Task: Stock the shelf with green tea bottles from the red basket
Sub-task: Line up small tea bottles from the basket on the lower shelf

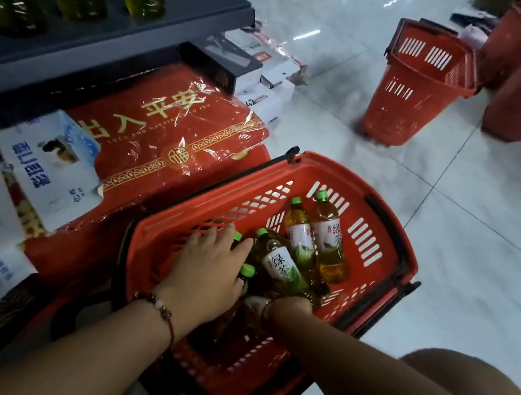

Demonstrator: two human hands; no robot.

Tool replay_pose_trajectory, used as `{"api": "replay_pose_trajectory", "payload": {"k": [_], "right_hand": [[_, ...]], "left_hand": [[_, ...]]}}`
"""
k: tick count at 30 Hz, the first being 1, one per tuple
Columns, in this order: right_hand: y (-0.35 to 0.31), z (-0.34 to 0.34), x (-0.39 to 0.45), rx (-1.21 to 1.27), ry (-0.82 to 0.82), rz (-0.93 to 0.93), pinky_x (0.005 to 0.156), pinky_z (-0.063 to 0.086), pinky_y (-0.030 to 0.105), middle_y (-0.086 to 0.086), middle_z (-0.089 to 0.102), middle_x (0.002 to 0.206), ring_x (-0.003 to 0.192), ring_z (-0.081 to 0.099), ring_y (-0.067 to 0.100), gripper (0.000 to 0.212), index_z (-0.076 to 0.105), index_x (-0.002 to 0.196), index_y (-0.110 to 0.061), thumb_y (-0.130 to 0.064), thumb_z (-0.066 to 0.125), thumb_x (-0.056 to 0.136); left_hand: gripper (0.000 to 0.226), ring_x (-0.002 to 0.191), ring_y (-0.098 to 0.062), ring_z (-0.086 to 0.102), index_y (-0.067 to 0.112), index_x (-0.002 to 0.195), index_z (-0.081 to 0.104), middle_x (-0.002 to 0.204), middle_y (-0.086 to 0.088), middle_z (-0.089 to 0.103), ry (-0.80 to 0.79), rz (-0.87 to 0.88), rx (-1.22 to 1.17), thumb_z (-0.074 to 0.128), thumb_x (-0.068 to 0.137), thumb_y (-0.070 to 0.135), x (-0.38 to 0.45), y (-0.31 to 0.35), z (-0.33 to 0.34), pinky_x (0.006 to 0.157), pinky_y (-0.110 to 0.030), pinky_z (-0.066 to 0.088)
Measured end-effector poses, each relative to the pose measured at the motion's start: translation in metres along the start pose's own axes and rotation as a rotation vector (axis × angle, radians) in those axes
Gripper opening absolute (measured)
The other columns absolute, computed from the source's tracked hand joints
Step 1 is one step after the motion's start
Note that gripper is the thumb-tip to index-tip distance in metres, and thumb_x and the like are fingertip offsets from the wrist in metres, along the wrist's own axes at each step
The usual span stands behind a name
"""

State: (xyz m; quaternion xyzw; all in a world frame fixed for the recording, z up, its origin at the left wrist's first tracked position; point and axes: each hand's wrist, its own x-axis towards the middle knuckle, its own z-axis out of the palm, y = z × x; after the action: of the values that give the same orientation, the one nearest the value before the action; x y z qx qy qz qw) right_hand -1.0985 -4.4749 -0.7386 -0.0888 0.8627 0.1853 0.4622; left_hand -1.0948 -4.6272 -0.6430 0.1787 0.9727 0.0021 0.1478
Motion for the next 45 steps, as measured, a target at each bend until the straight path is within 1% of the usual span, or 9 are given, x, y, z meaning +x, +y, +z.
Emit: {"api": "replay_pose_trajectory", "payload": {"k": [4, 7, 11, 20, 28, 33, 36, 39, 45], "right_hand": [[-0.004, 0.007, 0.02, -0.008, -0.008, 0.021, 0.096, 0.05, 0.05, 0.009, 0.041, 0.15, 0.132, 0.046, 0.036, 0.057, 0.031, 0.151, -0.024, -0.032, 0.048, 0.097], [0.0, 0.006, 0.028, 0.106, 0.189, 0.081, 0.074, 0.056, 0.036, 0.008, 0.062, 0.12, 0.1, 0.064, 0.024, 0.051, 0.045, 0.141, -0.017, -0.035, 0.057, 0.095], [0.03, -0.009, 0.018, 0.347, 0.424, 0.242, 0.085, 0.053, 0.032, 0.015, 0.055, 0.125, 0.106, 0.06, 0.025, 0.06, 0.033, 0.143, -0.002, -0.032, 0.056, 0.097], [0.034, -0.01, 0.035, 0.512, 0.337, 0.231, 0.095, 0.052, 0.039, 0.015, 0.056, 0.129, 0.116, 0.059, 0.028, 0.054, 0.035, 0.14, -0.001, -0.017, 0.06, 0.094], [0.05, -0.038, -0.015, 1.126, 0.196, 0.024, 0.051, 0.04, 0.021, -0.002, 0.05, 0.071, 0.058, 0.048, 0.01, 0.04, 0.063, 0.12, -0.001, -0.033, 0.058, 0.096], [0.049, -0.053, -0.066, 1.223, 0.487, -0.222, 0.053, 0.049, 0.021, 0.003, 0.066, 0.09, 0.068, 0.061, 0.012, 0.027, 0.058, 0.112, -0.012, -0.031, 0.065, 0.093], [0.049, -0.068, -0.091, 1.152, 0.644, -0.397, 0.07, 0.058, 0.024, -0.004, 0.067, 0.106, 0.087, 0.066, 0.011, 0.046, 0.054, 0.129, -0.018, -0.027, 0.07, 0.087], [0.065, -0.082, -0.101, 1.051, 0.55, -0.5, 0.093, 0.048, 0.022, -0.012, 0.052, 0.128, 0.115, 0.052, 0.007, 0.071, 0.038, 0.147, -0.024, -0.039, 0.072, 0.086], [0.126, -0.076, -0.018, 0.92, 0.738, 0.197, 0.099, 0.052, 0.046, 0.01, 0.042, 0.15, 0.125, 0.056, 0.029, 0.08, 0.031, 0.151, -0.015, -0.047, 0.067, 0.087]], "left_hand": [[0.071, 0.149, -0.033, 0.02, 0.024, 0.157, 0.016, 0.164, -0.013, 0.016, -0.003, 0.002, -0.003, 0.049, 0.099, 0.046, 0.0, 0.008, 0.004, 0.121, -0.046, 0.022], [0.07, 0.149, -0.032, 0.02, 0.024, 0.157, 0.016, 0.163, -0.013, 0.016, -0.002, 0.012, -0.005, 0.05, 0.099, 0.044, -0.002, 0.012, 0.007, 0.12, -0.047, 0.023], [0.07, 0.149, -0.032, 0.021, 0.024, 0.157, 0.017, 0.163, -0.012, 0.016, 0.011, 0.019, -0.009, 0.051, 0.098, 0.044, -0.005, 0.012, 0.007, 0.12, -0.047, 0.025], [0.07, 0.149, -0.032, 0.021, 0.024, 0.157, 0.017, 0.164, -0.013, 0.016, -0.028, 0.004, 0.001, 0.051, 0.099, 0.045, -0.004, 0.008, 0.012, 0.12, -0.048, 0.026], [0.066, 0.136, -0.022, 0.042, 0.029, 0.153, 0.029, 0.15, 0.0, 0.043, -0.011, -0.073, -0.213, 0.051, 0.095, 0.051, 0.006, -0.009, -0.002, 0.108, -0.041, 0.042], [0.073, 0.134, -0.023, 0.047, 0.033, 0.152, 0.032, 0.148, 0.001, 0.049, -0.145, -0.247, -0.92, 0.05, 0.09, 0.067, 0.011, -0.001, -0.023, 0.111, -0.044, 0.038], [0.085, 0.113, -0.019, 0.062, 0.03, 0.137, 0.047, 0.123, 0.004, 0.065, -0.066, -0.323, -1.269, 0.068, 0.067, 0.074, 0.018, 0.007, -0.029, 0.102, -0.044, 0.048], [0.081, 0.096, -0.016, 0.07, 0.027, 0.125, 0.057, 0.107, 0.004, 0.072, 0.106, -0.406, -1.413, 0.075, 0.056, 0.065, 0.027, 0.007, -0.03, 0.092, -0.047, 0.056], [0.047, 0.092, -0.014, 0.067, 0.025, 0.12, 0.057, 0.104, 0.004, 0.07, 0.222, -0.416, -1.394, 0.078, 0.08, 0.041, 0.036, 0.0, -0.032, 0.071, -0.031, 0.053]]}}
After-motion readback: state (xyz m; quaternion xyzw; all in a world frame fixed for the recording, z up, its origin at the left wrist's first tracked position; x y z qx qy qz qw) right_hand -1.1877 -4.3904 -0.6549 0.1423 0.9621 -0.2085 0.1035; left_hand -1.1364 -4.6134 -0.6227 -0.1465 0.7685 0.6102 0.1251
